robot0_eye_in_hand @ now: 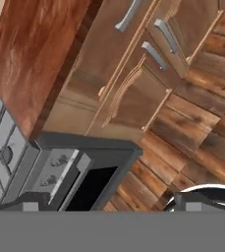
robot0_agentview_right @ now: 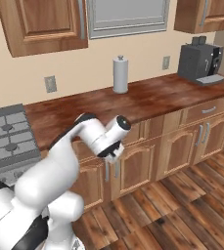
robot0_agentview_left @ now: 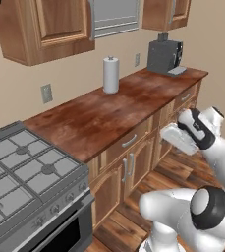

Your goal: Take a straw from the drawer in front and place it inside the glass cup on the dining counter.

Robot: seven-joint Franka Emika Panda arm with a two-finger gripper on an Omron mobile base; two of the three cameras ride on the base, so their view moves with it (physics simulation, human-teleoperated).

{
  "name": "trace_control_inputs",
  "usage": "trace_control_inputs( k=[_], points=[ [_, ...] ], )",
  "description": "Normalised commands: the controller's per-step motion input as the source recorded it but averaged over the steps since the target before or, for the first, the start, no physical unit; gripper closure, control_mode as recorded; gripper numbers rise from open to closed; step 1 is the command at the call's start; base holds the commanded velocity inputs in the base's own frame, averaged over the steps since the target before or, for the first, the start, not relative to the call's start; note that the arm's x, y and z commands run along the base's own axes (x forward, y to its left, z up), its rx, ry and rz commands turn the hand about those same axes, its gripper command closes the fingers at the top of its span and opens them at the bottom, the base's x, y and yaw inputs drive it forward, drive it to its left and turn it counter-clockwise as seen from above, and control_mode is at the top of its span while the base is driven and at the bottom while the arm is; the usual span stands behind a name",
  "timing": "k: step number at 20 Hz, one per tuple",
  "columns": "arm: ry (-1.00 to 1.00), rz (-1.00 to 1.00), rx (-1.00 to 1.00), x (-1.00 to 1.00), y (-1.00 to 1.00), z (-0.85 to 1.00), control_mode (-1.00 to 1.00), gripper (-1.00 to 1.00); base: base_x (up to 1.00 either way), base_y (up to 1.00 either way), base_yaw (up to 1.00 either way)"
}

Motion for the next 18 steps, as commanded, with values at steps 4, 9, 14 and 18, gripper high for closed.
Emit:
trace_control_inputs(
  k=[4,9,14,18],
  points=[
    [0.0,-0.19,0.5,0.64,-0.28,-0.77,-1.0,-1.0,0.0,0.0,0.0],
    [0.0,-0.15,0.43,0.76,-0.01,-0.53,-1.0,-1.0,0.0,0.0,0.0],
    [0.0,-0.06,0.38,0.74,-0.05,-0.25,-1.0,-1.0,0.0,0.0,0.0],
    [0.0,0.0,0.37,0.66,-0.13,-0.06,-1.0,-1.0,0.0,0.0,0.0]
  ],
)
